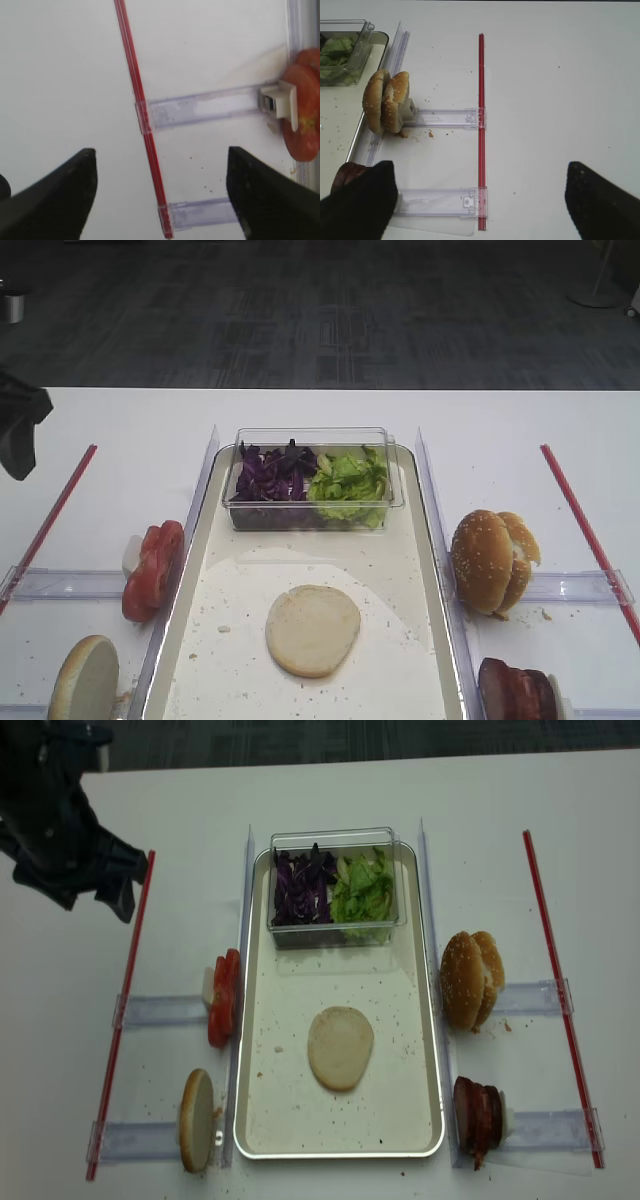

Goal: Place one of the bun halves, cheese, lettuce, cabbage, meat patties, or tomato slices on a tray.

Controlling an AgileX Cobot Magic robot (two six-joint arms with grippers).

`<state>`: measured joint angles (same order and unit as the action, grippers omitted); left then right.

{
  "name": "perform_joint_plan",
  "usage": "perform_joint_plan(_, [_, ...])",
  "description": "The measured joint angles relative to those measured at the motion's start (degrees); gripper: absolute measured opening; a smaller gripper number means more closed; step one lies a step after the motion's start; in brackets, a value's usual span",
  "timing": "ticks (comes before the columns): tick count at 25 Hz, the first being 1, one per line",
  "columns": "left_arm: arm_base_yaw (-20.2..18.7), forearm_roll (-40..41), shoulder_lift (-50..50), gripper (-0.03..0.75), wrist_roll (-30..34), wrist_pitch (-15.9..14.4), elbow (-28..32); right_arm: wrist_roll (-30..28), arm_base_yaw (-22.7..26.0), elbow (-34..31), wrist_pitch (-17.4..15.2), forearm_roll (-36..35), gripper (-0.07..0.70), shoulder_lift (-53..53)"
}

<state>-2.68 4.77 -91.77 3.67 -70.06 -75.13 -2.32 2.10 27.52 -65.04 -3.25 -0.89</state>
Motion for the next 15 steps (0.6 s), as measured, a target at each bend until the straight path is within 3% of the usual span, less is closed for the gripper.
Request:
perform_joint_plan(9, [0.0,-1.03,17.28,0.493,-0.57,-0.24,14.89,0.0,0.0,0.0,0.0,0.0,0.692,0.0])
perform_joint_plan(15, [0.0,-2.02,28.16,0.493,-0.66,-0.6,21.49,0.0,0.0,0.0,0.0,0.0,0.692,0.0])
